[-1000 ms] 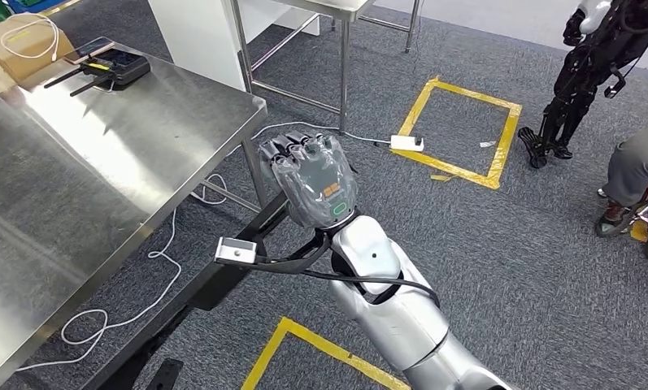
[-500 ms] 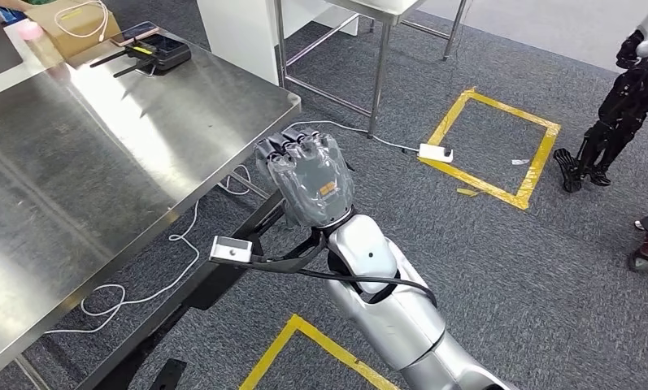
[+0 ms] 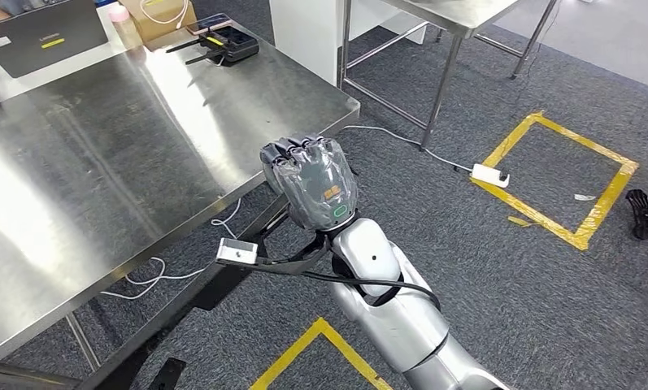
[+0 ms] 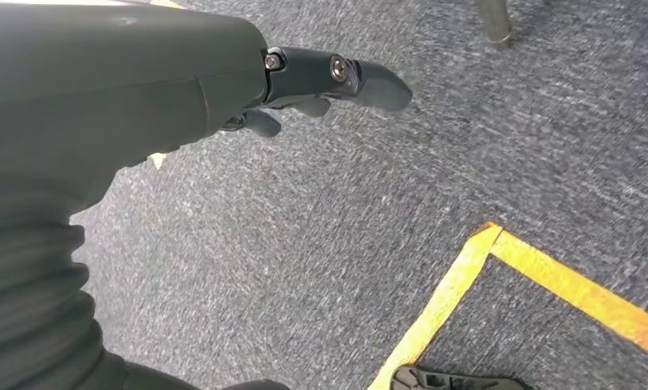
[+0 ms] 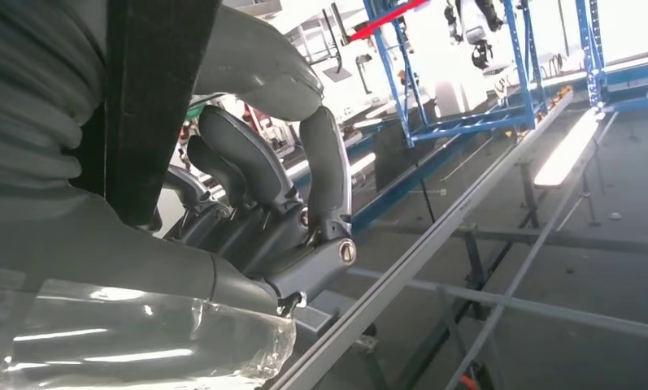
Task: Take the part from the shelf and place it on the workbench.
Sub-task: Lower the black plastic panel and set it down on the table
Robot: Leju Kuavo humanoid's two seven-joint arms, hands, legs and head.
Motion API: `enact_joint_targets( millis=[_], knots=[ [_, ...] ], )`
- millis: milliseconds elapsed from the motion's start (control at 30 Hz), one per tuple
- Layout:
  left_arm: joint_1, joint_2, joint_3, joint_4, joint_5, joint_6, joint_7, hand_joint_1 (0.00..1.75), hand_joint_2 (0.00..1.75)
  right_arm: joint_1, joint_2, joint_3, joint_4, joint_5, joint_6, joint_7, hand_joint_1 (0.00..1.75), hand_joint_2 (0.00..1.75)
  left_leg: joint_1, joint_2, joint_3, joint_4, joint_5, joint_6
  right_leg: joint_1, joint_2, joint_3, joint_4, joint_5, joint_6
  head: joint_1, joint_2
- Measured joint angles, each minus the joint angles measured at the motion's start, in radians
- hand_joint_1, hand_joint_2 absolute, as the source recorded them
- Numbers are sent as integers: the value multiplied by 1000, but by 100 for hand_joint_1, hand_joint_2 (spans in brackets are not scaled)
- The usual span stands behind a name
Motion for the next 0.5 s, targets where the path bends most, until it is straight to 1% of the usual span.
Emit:
enact_joint_targets(
  millis=[33,67,100,133,167,200,233,267,300,333,367,400,433,467,500],
  knots=[
    [2,1,0,0,-2,0,0,0,175,0,1,0,0,1,0,0,175,175,3,-5,-2,0,0,-5,-2,-8,1,-1,2,-6,0,0],
    [5,1,0,0,-3,1,0,0,175,-1,4,0,0,1,0,0,175,175,4,4,-6,7,-6,-11,-3,-16,3,-3,3,-13,-1,0],
    [6,1,0,0,-3,1,0,0,175,-1,6,0,-1,1,0,0,175,175,4,24,-15,28,-21,-16,-6,-25,6,-6,5,-21,-4,0],
    [5,1,0,0,-4,1,0,0,175,-2,7,0,-1,2,0,0,175,175,4,50,-34,70,-46,-20,-7,-35,9,-9,5,-27,-7,0],
    [4,0,-1,0,-4,1,0,0,175,-2,7,0,-1,2,0,0,175,175,4,79,-64,132,-78,-24,-5,-46,10,-9,4,-32,-11,0],
    [3,0,-1,0,-4,2,0,0,175,-2,6,0,-1,3,0,1,175,175,6,96,-99,202,-110,-29,-3,-57,11,-9,3,-35,-13,0],
    [2,0,-1,0,-5,2,0,0,175,0,6,0,-1,4,0,1,175,175,8,105,-130,262,-132,-32,-1,-68,11,-9,2,-37,-13,0],
    [2,0,-1,0,-5,2,0,0,175,1,4,0,-1,5,0,1,175,175,10,109,-147,293,-135,-34,1,-80,10,-9,1,-38,-14,0],
    [3,1,-1,0,-6,3,0,0,175,1,4,0,-1,6,0,1,175,175,11,112,-143,281,-119,-35,1,-91,11,-9,-1,-38,-14,0],
    [3,1,0,0,-7,3,0,0,175,1,4,0,-1,7,0,1,175,175,12,119,-118,232,-89,-34,1,-100,13,-9,-2,-38,-14,0],
    [3,1,0,0,-9,4,0,0,175,0,4,0,-1,8,0,1,175,175,11,136,-77,155,-54,-31,3,-109,15,-9,-5,-36,-14,0],
    [1,2,0,0,-11,5,0,0,175,-1,4,0,-1,9,0,1,175,175,8,155,-39,85,-29,-26,7,-118,18,-9,-8,-33,-14,0],
    [0,2,0,-1,-12,5,0,0,175,-3,4,-1,-1,9,0,1,175,175,4,169,-12,37,-15,-20,10,-125,20,-9,-10,-29,-12,0],
    [-2,1,0,-1,-14,5,0,0,175,-4,4,-1,-1,10,0,1,175,175,0,178,1,11,-12,-14,14,-132,22,-10,-13,-24,-11,0],
    [-3,2,0,-1,-15,5,0,0,175,-5,4,-1,-1,10,0,1,175,175,-4,172,1,8,-15,-9,16,-140,23,-11,-14,-20,-10,0]
  ],
)
